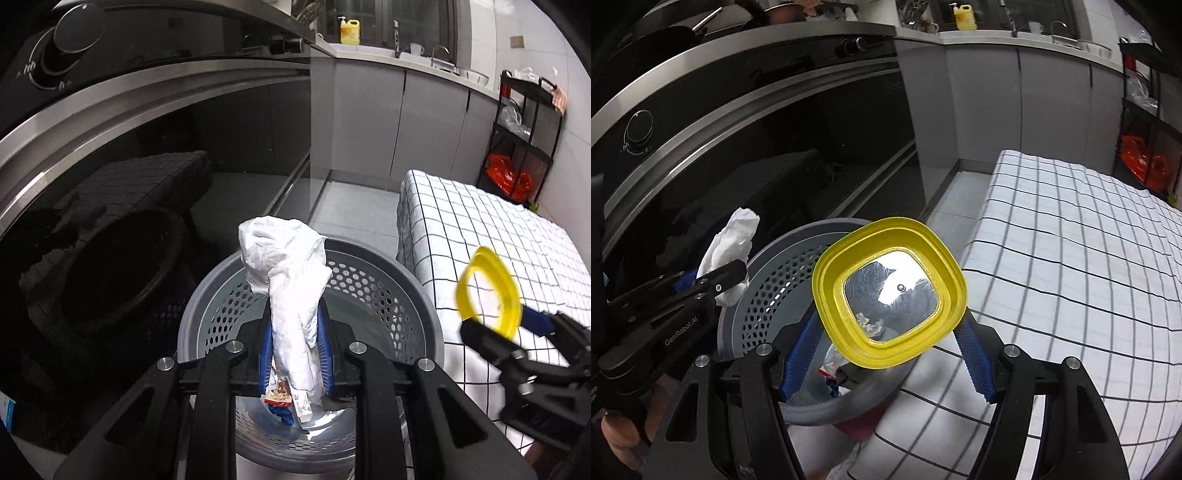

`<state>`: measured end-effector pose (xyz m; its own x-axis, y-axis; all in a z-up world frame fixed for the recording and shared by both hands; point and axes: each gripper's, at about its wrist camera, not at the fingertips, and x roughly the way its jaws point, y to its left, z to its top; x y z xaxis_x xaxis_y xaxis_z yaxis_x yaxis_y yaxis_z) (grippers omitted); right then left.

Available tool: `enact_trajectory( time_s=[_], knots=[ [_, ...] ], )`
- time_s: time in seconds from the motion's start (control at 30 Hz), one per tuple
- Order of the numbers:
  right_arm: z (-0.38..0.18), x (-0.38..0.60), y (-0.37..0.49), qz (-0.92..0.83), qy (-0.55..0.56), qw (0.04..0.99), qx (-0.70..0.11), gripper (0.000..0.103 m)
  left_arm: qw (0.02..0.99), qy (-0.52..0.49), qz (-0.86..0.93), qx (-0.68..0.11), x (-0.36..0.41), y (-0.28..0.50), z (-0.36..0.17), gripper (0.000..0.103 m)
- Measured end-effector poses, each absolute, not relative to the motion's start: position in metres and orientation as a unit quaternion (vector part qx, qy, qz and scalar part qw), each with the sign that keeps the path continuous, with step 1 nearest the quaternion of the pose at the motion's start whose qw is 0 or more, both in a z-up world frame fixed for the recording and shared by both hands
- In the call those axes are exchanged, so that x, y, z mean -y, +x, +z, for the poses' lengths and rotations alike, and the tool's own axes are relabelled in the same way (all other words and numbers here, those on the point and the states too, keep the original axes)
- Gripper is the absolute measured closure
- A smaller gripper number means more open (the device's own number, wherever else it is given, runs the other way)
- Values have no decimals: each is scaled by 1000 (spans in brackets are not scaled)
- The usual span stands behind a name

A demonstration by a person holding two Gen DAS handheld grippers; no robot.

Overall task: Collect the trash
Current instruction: 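Open both grippers to drop the tissue and lid into the basket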

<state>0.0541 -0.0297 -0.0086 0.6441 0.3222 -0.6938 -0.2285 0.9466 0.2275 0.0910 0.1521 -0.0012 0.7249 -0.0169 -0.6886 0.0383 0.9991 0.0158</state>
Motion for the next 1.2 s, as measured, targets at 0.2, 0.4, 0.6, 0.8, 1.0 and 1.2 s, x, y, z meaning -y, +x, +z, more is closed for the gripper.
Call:
enact_trajectory(
  time_s=[0.2,0.4,0.6,0.8,1.0,1.2],
  knots=[
    [-15,13,65,165,52,901,-397,35,926,4,-10,-378,-162,93,-4,79],
    [-12,11,71,170,54,901,-395,35,927,-2,-2,-374,-168,97,-2,71],
    [-8,13,72,176,64,902,-388,29,932,-15,-5,-363,-172,91,3,40],
    [-6,18,69,167,73,905,-384,29,939,-18,-1,-344,-174,85,12,30],
    [-7,21,65,160,79,906,-383,29,939,-17,0,-345,-175,84,12,28],
    [-6,18,62,150,75,909,-381,29,939,-16,6,-343,-176,84,13,22]
  ],
)
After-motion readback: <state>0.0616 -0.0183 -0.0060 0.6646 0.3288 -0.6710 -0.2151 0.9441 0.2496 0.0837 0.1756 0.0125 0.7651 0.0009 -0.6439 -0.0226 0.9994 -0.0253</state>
